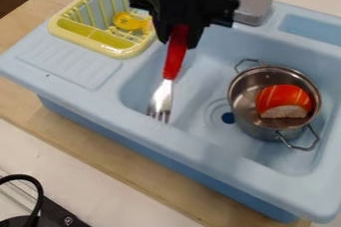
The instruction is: Take the red fork out of the sink
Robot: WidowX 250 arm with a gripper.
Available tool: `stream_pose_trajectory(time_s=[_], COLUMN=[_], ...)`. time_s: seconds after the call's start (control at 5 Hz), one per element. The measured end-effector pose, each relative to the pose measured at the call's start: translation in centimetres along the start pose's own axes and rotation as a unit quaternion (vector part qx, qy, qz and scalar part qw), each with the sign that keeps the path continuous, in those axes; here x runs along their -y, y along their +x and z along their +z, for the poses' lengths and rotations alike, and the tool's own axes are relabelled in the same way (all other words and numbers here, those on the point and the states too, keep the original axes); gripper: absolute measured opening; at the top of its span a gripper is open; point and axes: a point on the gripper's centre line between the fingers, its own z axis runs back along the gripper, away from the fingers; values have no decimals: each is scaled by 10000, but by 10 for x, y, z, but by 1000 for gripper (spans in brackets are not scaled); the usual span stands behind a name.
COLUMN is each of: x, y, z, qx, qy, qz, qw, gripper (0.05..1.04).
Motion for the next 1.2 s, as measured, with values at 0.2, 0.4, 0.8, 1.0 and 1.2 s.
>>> stream_pose_trajectory(time_s=[0.2, 0.4, 0.8, 1.0, 1.2], x=[-2, 0, 38, 69, 96], y=[1, -8, -32, -37, -28], z=[3, 13, 17, 13, 0], qx=[-7, -18, 225, 427, 956], qy=[-34, 49, -150, -278, -421], qz=[-5, 206, 1744, 2882, 3602], qw=[10000, 9998, 9843, 9562, 9270], gripper=[369, 369, 369, 369, 369])
